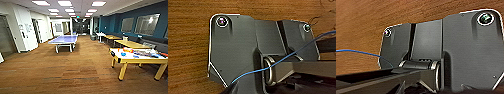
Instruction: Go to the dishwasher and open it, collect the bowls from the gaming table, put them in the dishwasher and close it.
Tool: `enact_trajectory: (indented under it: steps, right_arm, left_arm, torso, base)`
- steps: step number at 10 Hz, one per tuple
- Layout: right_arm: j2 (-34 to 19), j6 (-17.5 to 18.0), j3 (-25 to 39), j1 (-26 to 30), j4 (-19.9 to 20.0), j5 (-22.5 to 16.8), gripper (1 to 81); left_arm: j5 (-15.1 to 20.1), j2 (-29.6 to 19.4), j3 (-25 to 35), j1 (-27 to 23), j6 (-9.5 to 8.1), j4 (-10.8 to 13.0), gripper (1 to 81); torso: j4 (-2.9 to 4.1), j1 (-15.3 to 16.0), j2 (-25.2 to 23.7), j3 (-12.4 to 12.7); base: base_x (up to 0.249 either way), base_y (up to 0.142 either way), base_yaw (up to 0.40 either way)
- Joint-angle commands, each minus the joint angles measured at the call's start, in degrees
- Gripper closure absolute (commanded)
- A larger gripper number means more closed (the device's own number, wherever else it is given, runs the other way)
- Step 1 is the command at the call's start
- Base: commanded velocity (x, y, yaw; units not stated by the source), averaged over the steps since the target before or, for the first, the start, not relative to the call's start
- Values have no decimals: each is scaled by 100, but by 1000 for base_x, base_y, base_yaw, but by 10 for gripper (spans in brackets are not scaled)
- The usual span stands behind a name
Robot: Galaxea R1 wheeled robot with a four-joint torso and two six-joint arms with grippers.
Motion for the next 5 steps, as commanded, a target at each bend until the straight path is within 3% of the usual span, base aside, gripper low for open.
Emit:
enact_trajectory:
  steps: [1,5]
  right_arm:
    - [10,5,35,325,-42,-243,10]
    - [19,5,35,325,-50,-243,10]
  left_arm:
    - [287,-21,26,-285,24,28,10]
    - [279,-12,26,-268,15,-25,10]
  torso:
    - [0,0,0,0]
    - [0,0,0,0]
  base:
    - [222,0,0]
    - [222,0,0]
